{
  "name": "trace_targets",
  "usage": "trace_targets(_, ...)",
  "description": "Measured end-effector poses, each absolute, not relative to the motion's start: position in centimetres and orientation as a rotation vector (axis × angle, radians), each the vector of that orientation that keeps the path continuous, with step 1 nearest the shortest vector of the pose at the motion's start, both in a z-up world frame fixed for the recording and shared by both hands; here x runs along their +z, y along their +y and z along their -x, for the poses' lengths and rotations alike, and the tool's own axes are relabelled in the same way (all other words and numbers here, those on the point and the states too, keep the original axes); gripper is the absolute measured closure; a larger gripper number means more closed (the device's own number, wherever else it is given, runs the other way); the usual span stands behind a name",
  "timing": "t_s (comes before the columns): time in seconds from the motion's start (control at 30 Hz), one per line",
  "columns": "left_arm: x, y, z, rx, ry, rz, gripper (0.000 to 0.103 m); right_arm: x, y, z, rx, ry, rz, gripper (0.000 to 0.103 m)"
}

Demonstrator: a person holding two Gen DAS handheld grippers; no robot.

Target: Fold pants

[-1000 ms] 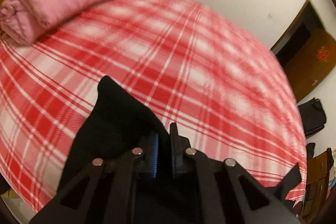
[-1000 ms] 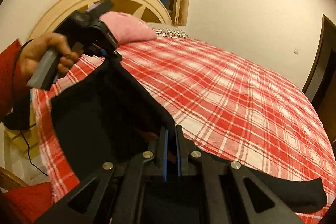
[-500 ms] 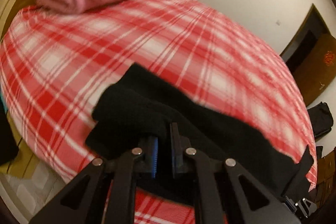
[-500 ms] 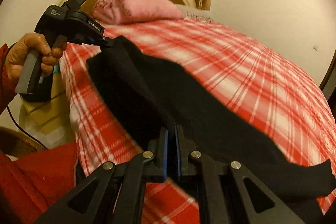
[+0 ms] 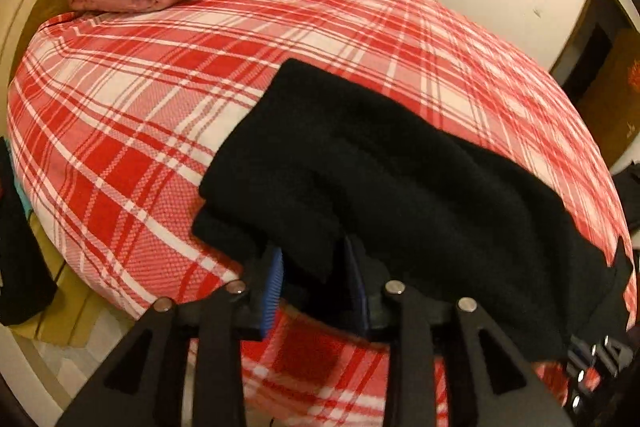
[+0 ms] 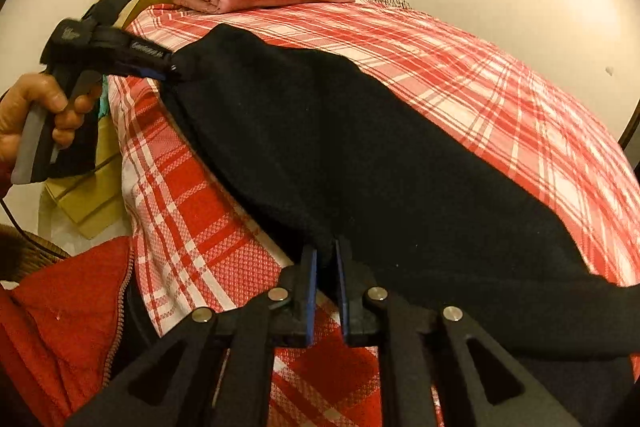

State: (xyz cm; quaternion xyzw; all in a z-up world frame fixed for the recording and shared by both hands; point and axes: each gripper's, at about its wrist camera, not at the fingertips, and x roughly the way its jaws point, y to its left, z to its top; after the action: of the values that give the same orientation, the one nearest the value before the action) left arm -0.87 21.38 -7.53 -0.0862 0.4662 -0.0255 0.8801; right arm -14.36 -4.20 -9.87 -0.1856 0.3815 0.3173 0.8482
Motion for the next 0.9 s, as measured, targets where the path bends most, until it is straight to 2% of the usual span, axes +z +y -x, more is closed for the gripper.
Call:
trace_targets(0.07,-7.1,21.9,1.5,-0.072,0.982,0.181,0.069,-9.7,-4.4,14.0,0.685,0.823,0.371,0.087)
trace_targets(0.1,-6.9,22.1,1.7,-0.06,0.986,0.172,0.064,-9.4,-4.7,13.7,0.703,0.84,0.345,0.08)
trace_targets(0.13,-6.6,22.3,2.0,-0.016,0.987,0.145,0.039,-9.1,-5.1,13.5,0.719,0.853,0.309,0.074)
trace_targets(0.17,-6.1,22.6,2.3,0.043,0.972,0.11,0.019,-8.8,-5.5,13.3,0.735,0.861,0.269,0.057)
trace_targets(0.2,-5.5,23.0,2.8,0.092,0.935,0.081,0.016,-8.3,-6.0,13.0,0.75,0.859,0.223,0.042)
trace_targets(0.27,-4.1,23.9,3.2,0.112,0.88,0.08,0.016,-6.9,-6.8,12.5,0.77,0.83,0.148,0.036)
trace_targets(0.4,-1.9,24.0,2.4,0.113,0.772,0.11,0.016,-4.6,-7.3,9.8,0.793,0.788,0.049,0.036)
trace_targets(0.57,-1.0,20.8,-0.9,0.062,0.723,0.075,0.015,-4.2,-5.6,4.2,0.828,0.795,-0.023,0.036)
trace_targets(0.77,-5.1,18.7,-1.6,0.222,0.776,-0.066,0.016,-6.8,-2.6,-0.8,0.891,0.905,-0.099,0.036)
trace_targets(0.9,-8.5,19.6,0.6,0.236,0.863,-0.013,0.015,-8.8,-0.6,-0.5,0.931,0.989,-0.051,0.036)
